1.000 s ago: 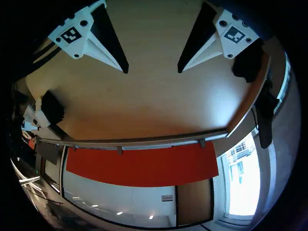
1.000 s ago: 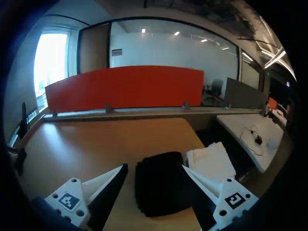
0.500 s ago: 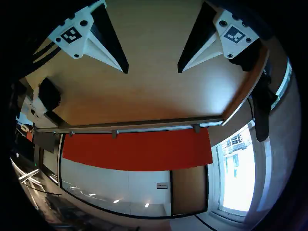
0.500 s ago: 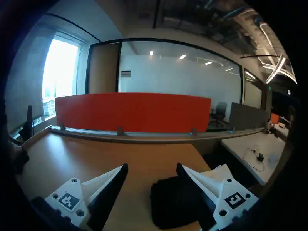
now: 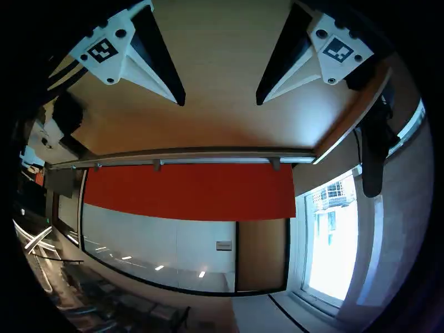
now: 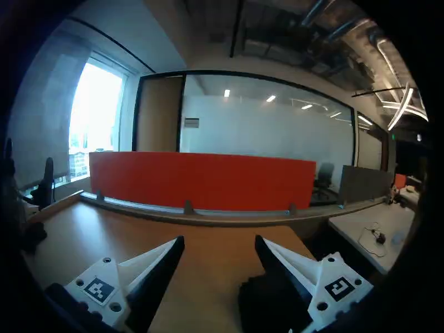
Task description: Fold towel
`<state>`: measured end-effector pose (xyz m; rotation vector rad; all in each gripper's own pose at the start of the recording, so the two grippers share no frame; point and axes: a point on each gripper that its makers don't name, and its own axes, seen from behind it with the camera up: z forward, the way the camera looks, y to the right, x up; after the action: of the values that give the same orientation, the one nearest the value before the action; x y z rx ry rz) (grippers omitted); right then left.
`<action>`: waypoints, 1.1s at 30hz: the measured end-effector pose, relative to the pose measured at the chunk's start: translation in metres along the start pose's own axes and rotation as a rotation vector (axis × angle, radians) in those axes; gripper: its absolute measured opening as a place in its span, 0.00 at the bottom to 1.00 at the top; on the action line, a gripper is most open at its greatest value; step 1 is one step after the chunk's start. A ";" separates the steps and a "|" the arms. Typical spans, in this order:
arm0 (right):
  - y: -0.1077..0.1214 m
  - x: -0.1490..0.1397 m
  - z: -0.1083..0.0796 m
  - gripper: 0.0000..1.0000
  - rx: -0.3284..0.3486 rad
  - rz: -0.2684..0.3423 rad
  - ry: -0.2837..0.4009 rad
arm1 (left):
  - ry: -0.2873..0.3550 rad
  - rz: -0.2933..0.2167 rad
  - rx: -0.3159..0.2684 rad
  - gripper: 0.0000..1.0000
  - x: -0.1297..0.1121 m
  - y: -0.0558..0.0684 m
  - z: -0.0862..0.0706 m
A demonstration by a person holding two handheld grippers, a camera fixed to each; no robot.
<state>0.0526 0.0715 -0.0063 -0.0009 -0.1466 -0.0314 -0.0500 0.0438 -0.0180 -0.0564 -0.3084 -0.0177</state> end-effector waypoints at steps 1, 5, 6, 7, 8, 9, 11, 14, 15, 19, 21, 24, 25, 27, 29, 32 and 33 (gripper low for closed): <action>-0.005 0.002 0.001 0.99 0.005 0.002 0.005 | 0.010 -0.001 -0.001 0.94 0.002 -0.001 0.001; -0.024 0.007 0.004 0.99 0.019 0.008 0.014 | 0.045 -0.004 -0.001 0.94 0.011 -0.004 0.005; -0.028 0.009 0.005 0.99 0.021 0.008 0.015 | 0.053 -0.006 -0.001 0.94 0.014 -0.005 0.005; -0.034 0.011 0.006 0.99 0.024 0.006 0.017 | 0.062 -0.009 -0.002 0.94 0.016 -0.005 0.006; -0.040 0.013 0.007 0.99 0.027 0.003 0.019 | 0.070 -0.012 -0.003 0.94 0.019 -0.006 0.007; -0.045 0.015 0.007 1.00 0.030 0.002 0.022 | 0.079 -0.015 -0.004 0.94 0.021 -0.006 0.007; -0.057 0.020 0.009 1.00 0.038 -0.001 0.030 | 0.100 -0.024 -0.010 0.94 0.026 -0.007 0.008; -0.074 0.026 0.011 1.00 0.051 0.003 0.039 | 0.122 -0.030 -0.013 0.94 0.032 -0.007 0.008; -0.079 0.028 0.011 1.00 0.054 0.005 0.042 | 0.127 -0.031 -0.013 0.94 0.033 -0.007 0.008; -0.092 0.031 0.014 1.00 0.058 0.014 0.047 | 0.139 -0.034 -0.014 0.94 0.034 -0.007 0.009; -0.095 0.030 0.015 1.00 0.056 0.016 0.048 | 0.145 -0.037 -0.013 0.94 0.034 -0.008 0.009; -0.097 0.029 0.017 1.00 0.049 0.017 0.047 | 0.153 -0.046 -0.014 0.94 0.032 -0.008 0.009; -0.098 0.029 0.016 1.00 0.048 0.016 0.047 | 0.156 -0.049 -0.015 0.94 0.032 -0.008 0.009; -0.100 0.029 0.016 1.00 0.045 0.015 0.046 | 0.162 -0.052 -0.016 0.94 0.031 -0.009 0.010; -0.101 0.031 0.015 1.00 0.043 0.013 0.047 | 0.170 -0.051 -0.013 0.94 0.030 -0.010 0.010; -0.104 0.034 0.013 1.00 0.038 0.010 0.049 | 0.179 -0.050 -0.007 0.94 0.027 -0.011 0.010; -0.104 0.035 0.012 1.00 0.036 0.009 0.049 | 0.182 -0.050 -0.005 0.94 0.026 -0.011 0.010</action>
<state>0.0826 -0.0336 0.0106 0.0352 -0.0979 -0.0197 -0.0286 0.0333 0.0005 -0.0521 -0.1274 -0.0728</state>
